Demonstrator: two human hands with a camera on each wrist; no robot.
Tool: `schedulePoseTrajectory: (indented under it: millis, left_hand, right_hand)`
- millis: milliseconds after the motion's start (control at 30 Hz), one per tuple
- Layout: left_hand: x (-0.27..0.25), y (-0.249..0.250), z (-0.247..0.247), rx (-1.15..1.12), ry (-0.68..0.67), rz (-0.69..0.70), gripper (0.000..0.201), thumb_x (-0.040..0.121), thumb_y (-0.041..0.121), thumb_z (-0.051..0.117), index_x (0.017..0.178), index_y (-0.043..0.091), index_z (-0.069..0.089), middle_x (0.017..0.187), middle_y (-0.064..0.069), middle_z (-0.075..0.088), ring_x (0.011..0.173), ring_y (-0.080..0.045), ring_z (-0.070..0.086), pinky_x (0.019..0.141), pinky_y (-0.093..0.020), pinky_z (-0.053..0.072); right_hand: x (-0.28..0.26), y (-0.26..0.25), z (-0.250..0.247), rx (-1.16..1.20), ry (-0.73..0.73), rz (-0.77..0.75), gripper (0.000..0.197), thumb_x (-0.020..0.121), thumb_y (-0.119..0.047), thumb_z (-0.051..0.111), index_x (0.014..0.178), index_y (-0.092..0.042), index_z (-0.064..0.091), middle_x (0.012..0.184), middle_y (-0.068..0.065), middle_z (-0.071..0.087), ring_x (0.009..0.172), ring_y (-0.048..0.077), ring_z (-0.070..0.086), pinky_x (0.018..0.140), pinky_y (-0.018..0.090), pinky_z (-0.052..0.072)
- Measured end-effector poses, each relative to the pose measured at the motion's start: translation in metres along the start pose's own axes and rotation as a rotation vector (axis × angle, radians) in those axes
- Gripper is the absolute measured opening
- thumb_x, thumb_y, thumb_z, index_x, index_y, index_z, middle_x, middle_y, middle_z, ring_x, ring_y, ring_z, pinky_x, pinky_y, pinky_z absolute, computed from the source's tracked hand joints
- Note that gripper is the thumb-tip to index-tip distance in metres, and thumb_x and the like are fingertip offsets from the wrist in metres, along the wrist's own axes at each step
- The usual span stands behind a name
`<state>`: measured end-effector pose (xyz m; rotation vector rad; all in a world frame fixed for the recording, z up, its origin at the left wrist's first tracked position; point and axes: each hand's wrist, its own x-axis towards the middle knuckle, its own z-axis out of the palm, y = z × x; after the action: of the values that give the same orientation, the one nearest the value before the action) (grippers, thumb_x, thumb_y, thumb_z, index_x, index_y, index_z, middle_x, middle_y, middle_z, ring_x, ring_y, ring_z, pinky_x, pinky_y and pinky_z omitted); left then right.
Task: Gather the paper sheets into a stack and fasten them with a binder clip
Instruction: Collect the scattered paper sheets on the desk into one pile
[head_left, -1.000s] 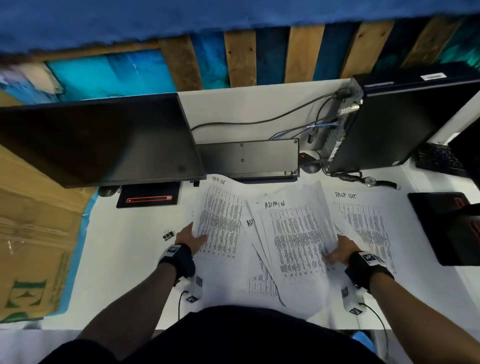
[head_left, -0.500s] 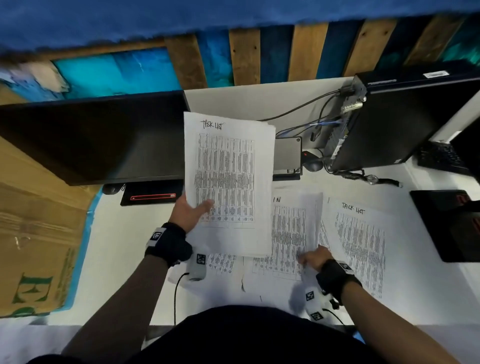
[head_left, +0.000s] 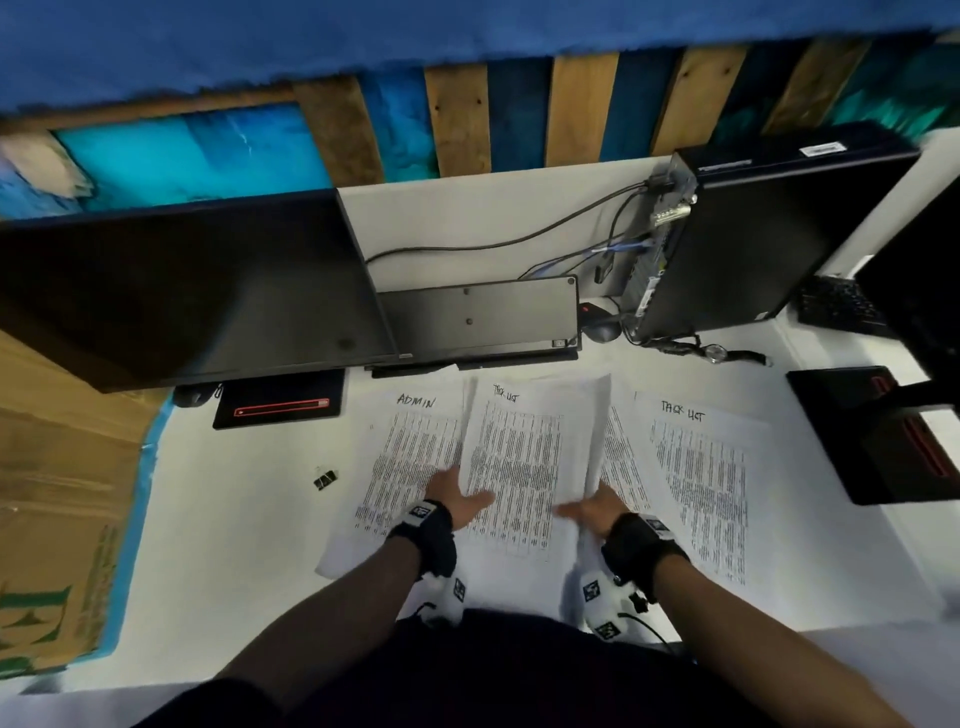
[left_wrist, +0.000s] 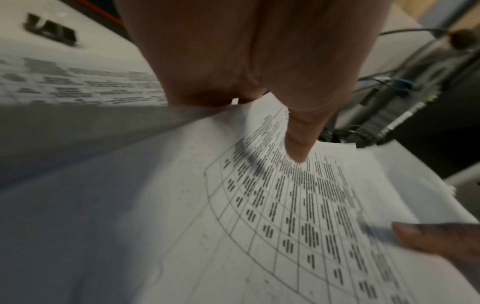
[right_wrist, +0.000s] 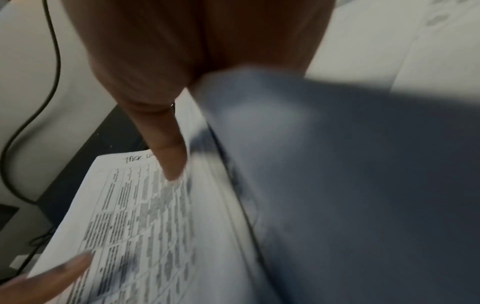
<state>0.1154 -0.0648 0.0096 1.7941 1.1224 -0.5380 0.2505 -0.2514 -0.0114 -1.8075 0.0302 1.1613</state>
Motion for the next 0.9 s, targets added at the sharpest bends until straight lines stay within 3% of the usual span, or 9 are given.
schedulePoseTrajectory:
  millis: [133, 267, 367, 500, 567, 633, 733, 800, 900]
  left_hand:
    - [-0.001, 0.009, -0.006, -0.219, 0.098, 0.049, 0.099, 0.08, 0.051, 0.068, 0.153, 0.017, 0.011, 0.161, -0.01, 0.014, 0.146, -0.03, 0.023, 0.115, -0.046, 0.026]
    - [0.001, 0.001, -0.025, -0.578, 0.117, 0.015, 0.102, 0.063, 0.049, 0.079, 0.146, 0.015, 0.03, 0.147, -0.008, 0.042, 0.138, -0.031, 0.036, 0.114, -0.049, 0.025]
    - [-0.006, -0.005, -0.038, -0.651, -0.042, 0.067, 0.069, 0.072, 0.038, 0.074, 0.132, 0.012, 0.051, 0.13, 0.005, 0.05, 0.129, -0.014, 0.038, 0.116, -0.046, 0.016]
    - [0.0, -0.011, -0.038, -0.626, -0.094, 0.094, 0.059, 0.067, 0.018, 0.081, 0.122, 0.013, 0.058, 0.123, -0.007, 0.065, 0.119, -0.028, 0.056, 0.112, -0.045, 0.035]
    - [0.01, -0.013, -0.031, -0.566, -0.064, 0.097, 0.057, 0.069, 0.02, 0.08, 0.122, 0.017, 0.059, 0.124, -0.007, 0.066, 0.119, -0.03, 0.058, 0.11, -0.047, 0.039]
    - [0.01, -0.01, -0.027, -0.459, 0.019, 0.09, 0.058, 0.078, 0.019, 0.075, 0.132, 0.014, 0.053, 0.13, -0.007, 0.061, 0.121, -0.029, 0.056, 0.108, -0.043, 0.04]
    - [0.012, -0.014, -0.028, -0.354, 0.134, 0.042, 0.057, 0.087, 0.016, 0.066, 0.139, 0.01, 0.043, 0.135, -0.009, 0.056, 0.121, -0.03, 0.054, 0.104, -0.039, 0.043]
    - [0.014, -0.025, -0.036, -0.334, 0.197, -0.029, 0.062, 0.088, 0.016, 0.062, 0.144, 0.009, 0.036, 0.143, -0.013, 0.049, 0.127, -0.033, 0.049, 0.108, -0.042, 0.041]
    - [0.015, -0.043, -0.046, -0.291, 0.263, -0.117, 0.069, 0.089, 0.015, 0.055, 0.15, 0.01, 0.024, 0.15, -0.015, 0.039, 0.134, -0.036, 0.042, 0.111, -0.044, 0.037]
  right_hand:
    - [-0.004, -0.014, 0.009, 0.03, -0.111, -0.022, 0.021, 0.061, 0.018, 0.065, 0.077, 0.004, 0.067, 0.075, 0.011, 0.073, 0.073, 0.027, 0.066, 0.062, 0.029, 0.054]
    - [-0.005, -0.028, 0.017, 0.004, -0.199, -0.064, 0.017, 0.048, 0.006, 0.056, 0.049, -0.011, 0.054, 0.055, 0.004, 0.051, 0.057, 0.017, 0.048, 0.063, 0.032, 0.041]
    - [-0.005, -0.035, 0.018, 0.104, -0.223, -0.05, 0.028, 0.039, 0.0, 0.049, 0.033, -0.023, 0.033, 0.042, -0.008, 0.031, 0.041, 0.01, 0.029, 0.056, 0.026, 0.023]
    - [-0.002, -0.039, 0.017, 0.102, -0.222, -0.011, 0.015, 0.061, -0.008, 0.067, 0.075, -0.009, 0.063, 0.09, 0.001, 0.059, 0.082, 0.017, 0.053, 0.089, 0.03, 0.037]
    - [0.004, -0.035, 0.021, -0.09, -0.182, -0.052, 0.046, 0.071, -0.026, 0.073, 0.112, -0.008, 0.06, 0.114, 0.004, 0.062, 0.102, 0.021, 0.057, 0.096, 0.035, 0.042]
    - [0.004, -0.034, 0.024, -0.281, -0.13, -0.074, 0.071, 0.07, -0.047, 0.077, 0.127, -0.014, 0.051, 0.12, 0.002, 0.06, 0.109, 0.026, 0.059, 0.09, 0.032, 0.047]
    - [0.009, -0.027, -0.004, -0.261, 0.185, -0.133, 0.059, 0.07, -0.057, 0.074, 0.113, -0.023, 0.054, 0.112, 0.003, 0.065, 0.092, 0.022, 0.064, 0.074, 0.027, 0.05]
    - [0.014, -0.021, -0.038, -0.318, 0.509, -0.139, 0.057, 0.069, -0.06, 0.071, 0.109, -0.025, 0.051, 0.121, 0.012, 0.06, 0.103, 0.03, 0.061, 0.088, 0.04, 0.051]
    - [0.016, 0.002, -0.096, -0.521, 0.863, 0.101, 0.096, 0.063, -0.068, 0.071, 0.135, -0.016, 0.036, 0.146, 0.023, 0.036, 0.133, 0.042, 0.036, 0.107, 0.06, 0.031]
